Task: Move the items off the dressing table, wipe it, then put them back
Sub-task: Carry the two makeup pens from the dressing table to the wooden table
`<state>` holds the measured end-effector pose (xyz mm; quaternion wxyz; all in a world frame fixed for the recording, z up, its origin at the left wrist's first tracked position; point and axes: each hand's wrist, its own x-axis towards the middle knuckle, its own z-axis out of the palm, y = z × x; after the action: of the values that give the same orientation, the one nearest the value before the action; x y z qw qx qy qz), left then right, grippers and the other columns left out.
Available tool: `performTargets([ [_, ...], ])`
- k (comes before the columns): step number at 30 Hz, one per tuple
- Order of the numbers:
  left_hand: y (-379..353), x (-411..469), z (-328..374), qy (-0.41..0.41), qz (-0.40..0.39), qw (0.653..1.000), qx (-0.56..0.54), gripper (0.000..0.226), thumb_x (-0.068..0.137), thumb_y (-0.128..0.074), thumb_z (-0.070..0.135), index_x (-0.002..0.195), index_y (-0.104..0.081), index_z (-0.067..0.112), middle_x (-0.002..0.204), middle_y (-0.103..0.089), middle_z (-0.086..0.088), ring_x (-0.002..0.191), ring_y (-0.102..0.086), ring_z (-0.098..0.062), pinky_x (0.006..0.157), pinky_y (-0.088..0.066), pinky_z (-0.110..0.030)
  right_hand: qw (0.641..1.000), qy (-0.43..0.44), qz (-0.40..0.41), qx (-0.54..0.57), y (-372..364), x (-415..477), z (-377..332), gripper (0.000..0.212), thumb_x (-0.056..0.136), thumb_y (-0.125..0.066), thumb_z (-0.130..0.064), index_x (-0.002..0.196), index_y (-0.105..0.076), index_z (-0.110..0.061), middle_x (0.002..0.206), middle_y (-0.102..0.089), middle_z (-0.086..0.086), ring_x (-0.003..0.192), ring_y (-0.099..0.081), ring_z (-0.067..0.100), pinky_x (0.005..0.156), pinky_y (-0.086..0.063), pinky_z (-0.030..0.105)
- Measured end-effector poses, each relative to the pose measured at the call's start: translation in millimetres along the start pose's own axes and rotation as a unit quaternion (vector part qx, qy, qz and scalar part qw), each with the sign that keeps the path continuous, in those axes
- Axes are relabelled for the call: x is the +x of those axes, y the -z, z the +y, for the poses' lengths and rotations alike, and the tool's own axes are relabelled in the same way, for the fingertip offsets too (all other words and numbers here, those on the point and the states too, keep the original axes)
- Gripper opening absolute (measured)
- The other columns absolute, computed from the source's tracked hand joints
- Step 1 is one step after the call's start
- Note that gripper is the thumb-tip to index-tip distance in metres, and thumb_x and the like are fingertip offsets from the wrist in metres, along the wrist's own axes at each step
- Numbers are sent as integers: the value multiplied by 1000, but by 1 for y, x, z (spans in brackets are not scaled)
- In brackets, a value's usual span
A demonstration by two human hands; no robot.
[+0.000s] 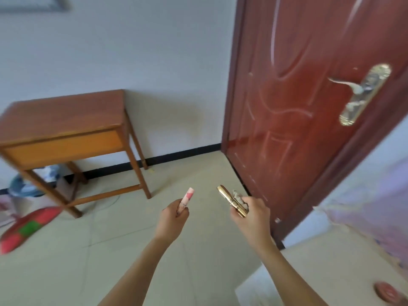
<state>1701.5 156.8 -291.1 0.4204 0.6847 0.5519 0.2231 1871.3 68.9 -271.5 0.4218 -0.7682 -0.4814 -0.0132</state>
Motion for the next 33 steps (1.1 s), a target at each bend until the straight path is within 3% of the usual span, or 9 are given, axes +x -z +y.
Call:
performTargets([
  [3, 65, -8, -36, 25, 51, 998, -13, 25, 91, -43, 14, 66, -40, 14, 58, -35, 1, 50, -30, -13, 46, -26, -21, 998, 42, -22, 30, -45, -9, -55, 25, 54, -81, 1, 71, -63, 1, 77, -73, 8, 60, -60, 33, 65, -48, 39],
  [9, 209, -32, -115, 49, 145, 988, -11, 28, 88, -42, 12, 62, -34, 15, 55, -33, 3, 49, -30, -14, 48, -25, -25, 989, 82, -99, 67, -133, -35, -179, 16, 68, -75, -12, 69, -59, -8, 59, -56, -1, 71, -55, 32, 66, -32, 32],
  [11, 254, -42, -136, 45, 176, 983, -3, 25, 88, -43, 12, 64, -36, 13, 56, -34, 3, 51, -32, -14, 50, -26, -26, 983, 111, -123, 80, -158, -38, -221, 17, 70, -73, -14, 68, -57, -10, 60, -48, -7, 75, -53, 30, 69, -34, 34],
  [15, 327, -68, -176, 60, 255, 965, 1, 31, 87, -47, 11, 60, -35, 17, 57, -36, 3, 52, -34, -12, 51, -26, -24, 966, 169, -154, 124, -203, -53, -300, 16, 68, -74, -9, 71, -59, -4, 63, -51, -4, 69, -51, 27, 71, -41, 40],
  [18, 369, -82, -202, 80, 303, 950, -15, 28, 86, -48, 9, 59, -41, 16, 57, -37, 4, 52, -34, -11, 51, -26, -24, 945, 227, -185, 147, -234, -66, -350, 17, 69, -75, -10, 75, -61, -3, 66, -50, -6, 69, -45, 17, 70, -40, 36],
  [22, 412, -80, -231, 95, 314, 945, -6, 19, 87, -48, 10, 68, -48, 5, 64, -44, -3, 58, -38, -16, 56, -31, -29, 922, 277, -225, 149, -274, -72, -396, 16, 73, -73, -16, 75, -60, -7, 66, -53, -3, 68, -47, 18, 69, -36, 31],
  [25, 443, -61, -246, 116, 317, 941, 11, 20, 88, -47, 14, 68, -47, 12, 62, -45, 0, 56, -40, -13, 54, -32, -27, 911, 295, -244, 151, -307, -62, -421, 16, 74, -71, -17, 73, -59, -6, 66, -57, 0, 69, -49, 19, 69, -43, 38],
  [28, 491, -22, -262, 116, 335, 935, 17, 26, 88, -46, 15, 63, -42, 18, 59, -43, 2, 53, -38, -12, 51, -32, -25, 908, 307, -232, 163, -354, -33, -461, 15, 73, -71, -14, 76, -61, -4, 68, -55, -3, 72, -48, 18, 71, -43, 40],
  [33, 545, 18, -274, 104, 355, 927, 61, 27, 89, -45, 16, 62, -42, 17, 63, -47, -1, 52, -38, -11, 51, -30, -23, 904, 336, -204, 169, -410, 3, -510, 16, 71, -73, -14, 73, -60, -5, 64, -55, -3, 65, -45, 17, 66, -37, 33],
])
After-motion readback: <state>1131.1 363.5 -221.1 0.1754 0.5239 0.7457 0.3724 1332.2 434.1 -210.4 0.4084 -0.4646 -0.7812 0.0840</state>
